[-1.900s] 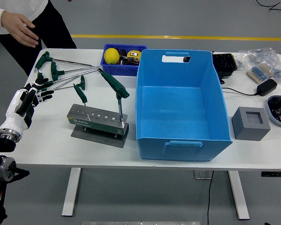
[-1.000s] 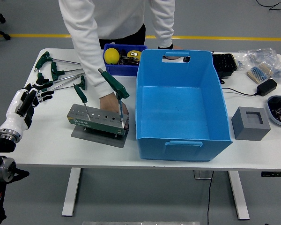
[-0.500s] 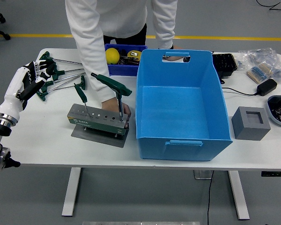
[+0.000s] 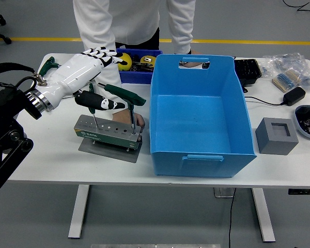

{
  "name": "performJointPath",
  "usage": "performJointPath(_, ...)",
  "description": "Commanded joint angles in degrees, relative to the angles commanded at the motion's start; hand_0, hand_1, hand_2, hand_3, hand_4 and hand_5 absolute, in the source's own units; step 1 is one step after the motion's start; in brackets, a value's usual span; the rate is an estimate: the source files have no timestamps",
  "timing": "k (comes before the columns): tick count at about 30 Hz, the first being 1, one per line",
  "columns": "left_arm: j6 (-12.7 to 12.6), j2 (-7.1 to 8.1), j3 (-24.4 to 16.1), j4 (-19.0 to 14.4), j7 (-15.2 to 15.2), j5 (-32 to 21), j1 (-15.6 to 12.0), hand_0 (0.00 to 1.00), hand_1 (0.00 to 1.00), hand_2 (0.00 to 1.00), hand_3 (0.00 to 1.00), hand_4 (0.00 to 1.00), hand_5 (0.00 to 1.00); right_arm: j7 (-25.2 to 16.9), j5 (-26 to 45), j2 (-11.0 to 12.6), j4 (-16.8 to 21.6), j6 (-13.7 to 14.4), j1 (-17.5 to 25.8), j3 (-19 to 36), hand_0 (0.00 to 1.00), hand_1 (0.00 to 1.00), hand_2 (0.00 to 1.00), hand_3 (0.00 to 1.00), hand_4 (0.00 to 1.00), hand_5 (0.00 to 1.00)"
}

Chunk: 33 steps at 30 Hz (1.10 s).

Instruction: Lift tool from toolbox,place it in box,lift tool from toolbox,place it in box

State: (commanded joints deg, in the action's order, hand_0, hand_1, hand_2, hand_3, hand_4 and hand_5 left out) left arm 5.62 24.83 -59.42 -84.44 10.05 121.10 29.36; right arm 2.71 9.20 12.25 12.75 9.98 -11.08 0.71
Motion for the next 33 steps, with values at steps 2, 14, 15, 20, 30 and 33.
performJointPath(2, 1.54, -0.07, 2.60, 0.88, -0.79, 0.57, 1.70, 0.998, 0.998, 0.998, 0.930, 0.998, 0.492, 0.01, 0.04, 0.01, 0.00, 0.00, 0.06, 0.00, 0.730, 0.708, 0.758, 0.592, 0.830, 0.724)
performJointPath(14, 2.41, -3.94, 7.94, 8.79, -3.72, 3.05, 6.81, 0.825, 0.814, 0.852, 0.849, 0.998, 0.541, 0.19, -0.65, 0.06, 0.04, 0.02, 0.11, 0.35, 0.728, 0.706, 0.756, 0.591, 0.828, 0.721)
performJointPath(15, 2.14, -4.08, 8.31, 9.45, -3.76, 3.30, 7.13, 0.825, 0.814, 0.852, 0.849, 0.998, 0.541, 0.22, -0.80, 0.07, 0.04, 0.03, 0.08, 0.43, 0.728, 0.706, 0.756, 0.591, 0.828, 0.721)
performJointPath(20, 1.57, -4.36, 10.06, 11.72, -4.35, 4.35, 8.11, 0.731, 0.635, 0.677, 0.780, 0.998, 0.571, 0.20, -0.76, 0.16, 0.04, 0.06, 0.02, 0.46, 0.730, 0.706, 0.755, 0.591, 0.828, 0.721)
performJointPath(30, -2.96, -4.21, 15.36, 12.21, -4.36, 4.29, 9.75, 0.453, 0.359, 0.422, 0.565, 0.998, 0.596, 0.20, -0.88, 0.27, 0.07, 0.09, -0.07, 0.53, 0.731, 0.704, 0.755, 0.590, 0.829, 0.720)
performJointPath(33, -5.45, -4.41, 16.16, 12.54, -3.83, 3.72, 10.24, 0.453, 0.359, 0.422, 0.565, 0.998, 0.596, 0.17, -0.89, 0.29, 0.08, 0.11, -0.06, 0.53, 0.731, 0.704, 0.755, 0.590, 0.829, 0.720)
